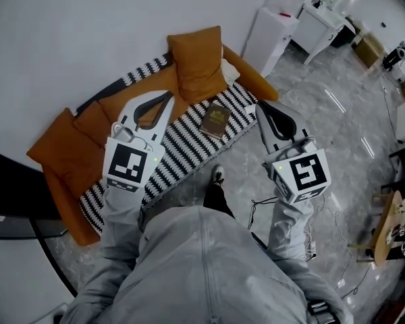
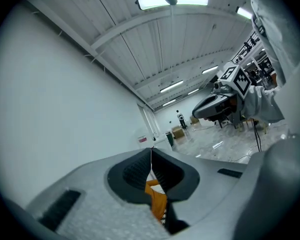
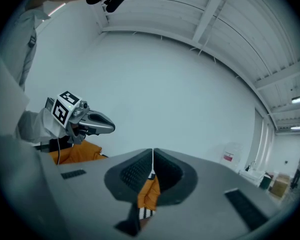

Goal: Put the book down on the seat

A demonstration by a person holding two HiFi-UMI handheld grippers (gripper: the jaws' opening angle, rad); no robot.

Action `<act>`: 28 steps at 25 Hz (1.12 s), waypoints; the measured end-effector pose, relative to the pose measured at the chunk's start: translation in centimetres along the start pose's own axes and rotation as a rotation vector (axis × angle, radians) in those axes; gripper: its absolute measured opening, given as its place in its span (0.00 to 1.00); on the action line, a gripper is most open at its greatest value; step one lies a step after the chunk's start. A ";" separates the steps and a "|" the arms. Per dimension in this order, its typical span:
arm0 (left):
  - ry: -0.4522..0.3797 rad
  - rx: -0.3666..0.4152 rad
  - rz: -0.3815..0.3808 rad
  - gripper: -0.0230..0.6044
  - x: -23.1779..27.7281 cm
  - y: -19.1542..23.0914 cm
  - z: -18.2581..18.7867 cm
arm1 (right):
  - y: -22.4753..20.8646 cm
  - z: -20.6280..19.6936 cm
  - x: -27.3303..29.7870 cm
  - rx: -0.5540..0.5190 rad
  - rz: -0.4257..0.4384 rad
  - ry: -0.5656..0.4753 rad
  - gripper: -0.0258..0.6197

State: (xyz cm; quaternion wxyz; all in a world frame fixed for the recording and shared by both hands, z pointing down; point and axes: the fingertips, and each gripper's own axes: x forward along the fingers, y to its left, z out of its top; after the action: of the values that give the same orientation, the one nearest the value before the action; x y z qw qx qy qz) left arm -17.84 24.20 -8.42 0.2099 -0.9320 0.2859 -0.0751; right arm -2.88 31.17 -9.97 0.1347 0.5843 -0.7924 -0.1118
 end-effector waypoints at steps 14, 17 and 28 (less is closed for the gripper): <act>0.010 0.009 -0.022 0.08 0.2 -0.5 -0.3 | -0.2 -0.8 0.6 -0.003 -0.025 0.053 0.09; 0.012 -0.002 -0.019 0.08 0.2 -0.4 -0.6 | 0.1 -0.8 0.8 0.004 -0.003 0.024 0.09; 0.034 -0.030 -0.025 0.08 0.5 -0.6 -2.0 | -0.2 -2.4 0.9 0.010 -0.008 0.048 0.09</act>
State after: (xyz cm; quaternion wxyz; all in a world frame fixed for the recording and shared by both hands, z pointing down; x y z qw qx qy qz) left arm -17.70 23.65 -6.31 0.1900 -0.9371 0.2789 -0.0894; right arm -2.12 30.17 -7.70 0.1504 0.5907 -0.7872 -0.0941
